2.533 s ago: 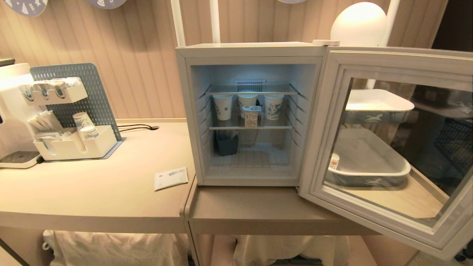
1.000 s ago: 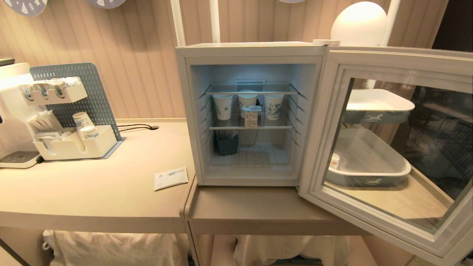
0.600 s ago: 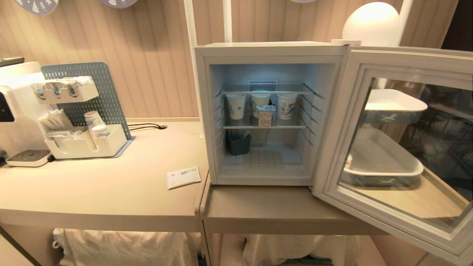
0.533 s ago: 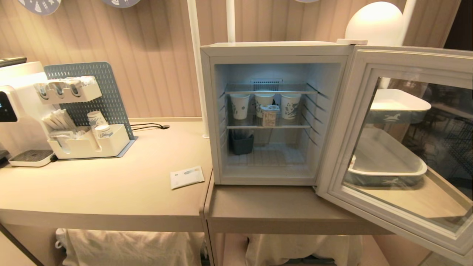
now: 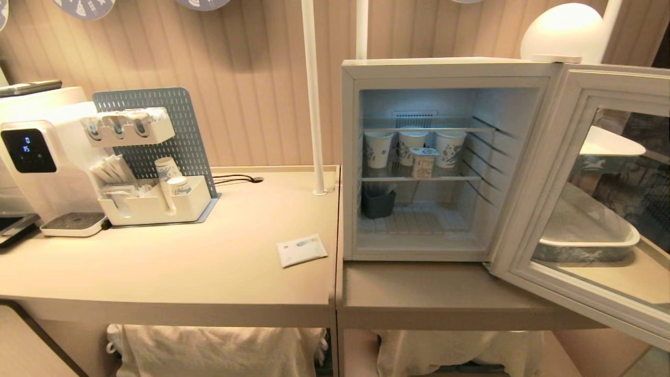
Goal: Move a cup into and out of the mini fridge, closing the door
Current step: Take the yoghurt out of the freezer
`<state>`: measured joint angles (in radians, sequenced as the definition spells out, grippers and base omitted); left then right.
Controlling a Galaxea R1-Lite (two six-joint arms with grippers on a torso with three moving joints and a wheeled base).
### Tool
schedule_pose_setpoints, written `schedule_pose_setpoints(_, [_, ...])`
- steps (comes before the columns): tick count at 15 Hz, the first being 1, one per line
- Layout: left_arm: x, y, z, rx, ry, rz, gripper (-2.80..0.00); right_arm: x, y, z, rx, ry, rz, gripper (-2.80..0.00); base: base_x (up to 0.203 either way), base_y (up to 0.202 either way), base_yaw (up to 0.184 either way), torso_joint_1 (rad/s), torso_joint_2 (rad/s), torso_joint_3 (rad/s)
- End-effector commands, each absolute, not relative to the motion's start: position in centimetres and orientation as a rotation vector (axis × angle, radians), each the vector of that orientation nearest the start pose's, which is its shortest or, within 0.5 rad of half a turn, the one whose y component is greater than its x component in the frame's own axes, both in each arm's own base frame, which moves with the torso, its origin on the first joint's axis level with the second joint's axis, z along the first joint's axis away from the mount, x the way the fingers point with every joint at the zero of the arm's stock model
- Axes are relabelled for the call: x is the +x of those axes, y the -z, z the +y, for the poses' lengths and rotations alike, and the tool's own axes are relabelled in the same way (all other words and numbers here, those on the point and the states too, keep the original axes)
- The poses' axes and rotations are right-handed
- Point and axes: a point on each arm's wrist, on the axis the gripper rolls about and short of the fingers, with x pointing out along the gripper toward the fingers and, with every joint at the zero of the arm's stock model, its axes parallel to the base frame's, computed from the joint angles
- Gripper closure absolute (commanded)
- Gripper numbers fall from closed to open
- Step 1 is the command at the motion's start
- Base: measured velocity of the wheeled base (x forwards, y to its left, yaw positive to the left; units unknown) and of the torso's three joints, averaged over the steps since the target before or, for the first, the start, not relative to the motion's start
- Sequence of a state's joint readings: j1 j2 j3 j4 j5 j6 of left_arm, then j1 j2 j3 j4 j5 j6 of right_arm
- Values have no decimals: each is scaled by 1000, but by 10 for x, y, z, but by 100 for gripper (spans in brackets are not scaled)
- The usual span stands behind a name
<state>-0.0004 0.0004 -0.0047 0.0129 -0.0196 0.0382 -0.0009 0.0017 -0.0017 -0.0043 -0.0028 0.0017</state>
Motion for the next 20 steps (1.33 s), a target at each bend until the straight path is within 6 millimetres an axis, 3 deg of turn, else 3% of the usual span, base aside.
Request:
schedule_pose_setpoints(1, [-23,-75,0,38,20,6,0,-23,-76,0,2,5,-3,0,0,193,-1,-1,2,5])
schedule_pose_setpoints(7, [-23,-75,0,40,20,6,0,-23,-76,0,2,5,-3,0,0,161,1,3,6,2])
schedule_pose_setpoints(11, [-23,-76,0,41,19,7,0,-23,-76,0,2,5,-3,0,25,2,2,1,-1,1])
schedule_pose_setpoints(17, [-23,-76,0,40,19,6,0,-23,-76,0,2,5,-3,0,188,1,0,6,1,0])
schedule_pose_setpoints(20, [-23,-75,0,38,19,7,0,-24,-80,0,3,7,-16,0,41,0,0,4,4,-1])
